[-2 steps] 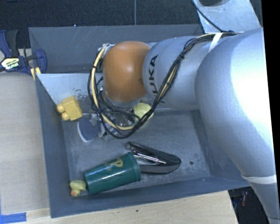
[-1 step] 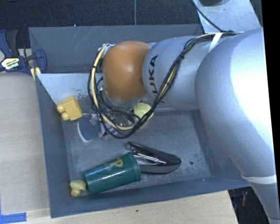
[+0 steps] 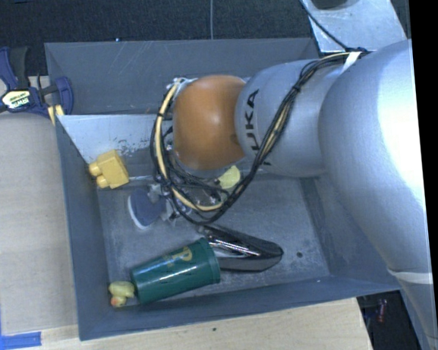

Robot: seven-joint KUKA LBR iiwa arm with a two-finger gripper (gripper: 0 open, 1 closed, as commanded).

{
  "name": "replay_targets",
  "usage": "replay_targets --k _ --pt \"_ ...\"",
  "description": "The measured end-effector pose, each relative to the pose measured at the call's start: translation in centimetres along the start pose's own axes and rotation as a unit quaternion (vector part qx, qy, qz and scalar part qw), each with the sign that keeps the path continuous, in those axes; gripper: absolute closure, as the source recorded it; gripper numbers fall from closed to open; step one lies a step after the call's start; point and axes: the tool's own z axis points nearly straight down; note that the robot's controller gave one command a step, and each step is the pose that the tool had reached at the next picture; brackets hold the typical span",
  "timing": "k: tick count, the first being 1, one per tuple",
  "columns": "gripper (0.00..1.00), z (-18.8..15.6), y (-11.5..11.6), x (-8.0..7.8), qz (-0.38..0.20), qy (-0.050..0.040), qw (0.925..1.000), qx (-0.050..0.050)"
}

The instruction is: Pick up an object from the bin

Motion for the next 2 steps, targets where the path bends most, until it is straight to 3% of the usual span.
replay_targets --k 1,2 --pt "1.00 -0.13 -2.21 3.18 -0.072 0.0028 0.9974 0.002" --pt "1.00 -0.10 -2.09 2.56 -0.084 0.0017 0.9964 0.002"
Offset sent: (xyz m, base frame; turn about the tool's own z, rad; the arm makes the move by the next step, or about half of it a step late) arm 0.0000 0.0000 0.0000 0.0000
